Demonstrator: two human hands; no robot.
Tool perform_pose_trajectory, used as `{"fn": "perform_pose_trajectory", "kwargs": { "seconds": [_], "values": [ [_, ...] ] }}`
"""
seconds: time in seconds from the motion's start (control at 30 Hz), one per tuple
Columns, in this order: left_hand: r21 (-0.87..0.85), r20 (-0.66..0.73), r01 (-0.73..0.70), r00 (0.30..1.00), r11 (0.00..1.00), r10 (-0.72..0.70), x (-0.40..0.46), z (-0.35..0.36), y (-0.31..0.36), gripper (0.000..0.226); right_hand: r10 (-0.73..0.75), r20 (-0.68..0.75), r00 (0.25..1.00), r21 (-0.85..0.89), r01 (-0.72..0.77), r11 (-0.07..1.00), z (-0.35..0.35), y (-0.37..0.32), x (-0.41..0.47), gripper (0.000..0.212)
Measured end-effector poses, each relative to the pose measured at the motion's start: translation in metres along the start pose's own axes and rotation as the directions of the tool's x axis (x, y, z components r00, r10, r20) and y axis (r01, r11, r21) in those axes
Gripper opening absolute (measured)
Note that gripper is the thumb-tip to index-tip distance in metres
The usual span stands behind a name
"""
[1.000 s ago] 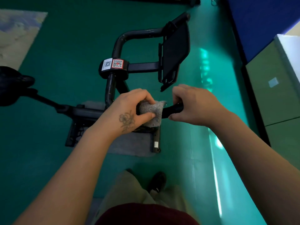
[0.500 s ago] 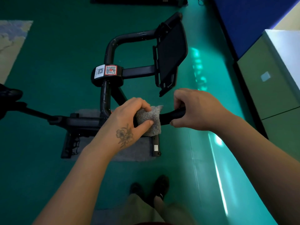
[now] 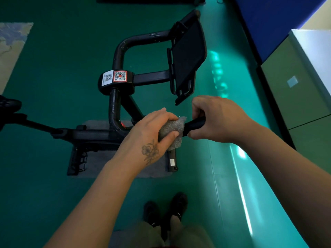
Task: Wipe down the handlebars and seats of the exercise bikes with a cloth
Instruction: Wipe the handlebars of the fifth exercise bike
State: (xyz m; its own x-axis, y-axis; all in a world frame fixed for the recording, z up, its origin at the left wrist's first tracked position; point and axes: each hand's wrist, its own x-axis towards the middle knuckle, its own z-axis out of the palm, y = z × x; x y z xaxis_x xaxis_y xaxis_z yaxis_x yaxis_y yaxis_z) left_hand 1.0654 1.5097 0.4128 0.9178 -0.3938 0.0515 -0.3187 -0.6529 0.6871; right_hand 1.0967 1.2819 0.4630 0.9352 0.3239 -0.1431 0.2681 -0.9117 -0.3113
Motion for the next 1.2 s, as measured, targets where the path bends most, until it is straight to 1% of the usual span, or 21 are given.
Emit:
{"fn": "perform_pose_trajectory", "kwargs": {
  "seconds": [0.07, 0.2, 0.3, 0.4, 0.47, 0.6, 0.7, 0.83, 1.07, 1.2],
  "values": [
    [0.006, 0.019, -0.014, 1.000, 1.000, 0.014, 0.001, 0.002, 0.001, 0.036, -0.002, -0.003, 1.000, 0.001, 0.002, 1.000, 0.000, 0.001, 0.000, 0.042],
    [0.077, 0.040, -0.011, 0.999, 0.997, 0.008, -0.002, -0.010, -0.009, 0.047, -0.007, -0.007, 1.000, -0.003, 0.007, 1.000, -0.001, 0.001, -0.001, 0.041],
    [0.140, 0.026, -0.019, 1.000, 0.990, 0.016, -0.008, -0.023, -0.025, 0.050, -0.010, -0.008, 1.000, 0.005, 0.010, 1.000, 0.000, 0.001, 0.000, 0.041],
    [0.113, -0.007, 0.019, 1.000, 0.993, -0.019, -0.016, -0.033, -0.041, 0.051, -0.018, -0.007, 1.000, 0.000, 0.018, 1.000, 0.002, 0.002, 0.000, 0.044],
    [0.085, -0.030, 0.012, 1.000, 0.996, -0.009, -0.020, -0.030, -0.043, 0.052, -0.027, -0.009, 1.000, 0.003, 0.027, 1.000, 0.002, 0.003, 0.000, 0.045],
    [0.034, -0.056, 0.004, 0.998, 0.999, -0.002, -0.016, -0.010, -0.032, 0.052, -0.043, -0.017, 0.999, 0.001, 0.043, 0.999, 0.002, 0.003, 0.000, 0.045],
    [-0.005, -0.049, -0.030, 0.998, 1.000, 0.030, -0.005, 0.006, -0.017, 0.050, -0.058, -0.038, 0.998, 0.005, 0.059, 0.998, 0.002, 0.004, 0.000, 0.042],
    [0.055, -0.040, -0.099, 0.994, 0.994, 0.101, 0.006, 0.016, -0.004, 0.047, -0.087, -0.065, 0.994, 0.012, 0.088, 0.996, 0.004, 0.005, -0.001, 0.041],
    [0.131, -0.017, -0.060, 0.998, 0.990, 0.063, -0.014, -0.014, -0.035, 0.062, -0.091, -0.070, 0.993, 0.019, 0.093, 0.995, 0.004, 0.008, -0.001, 0.041],
    [0.080, -0.035, -0.006, 0.999, 0.997, 0.009, -0.017, -0.020, -0.045, 0.062, -0.100, -0.061, 0.993, 0.023, 0.102, 0.995, 0.004, 0.008, -0.001, 0.040]
  ]
}}
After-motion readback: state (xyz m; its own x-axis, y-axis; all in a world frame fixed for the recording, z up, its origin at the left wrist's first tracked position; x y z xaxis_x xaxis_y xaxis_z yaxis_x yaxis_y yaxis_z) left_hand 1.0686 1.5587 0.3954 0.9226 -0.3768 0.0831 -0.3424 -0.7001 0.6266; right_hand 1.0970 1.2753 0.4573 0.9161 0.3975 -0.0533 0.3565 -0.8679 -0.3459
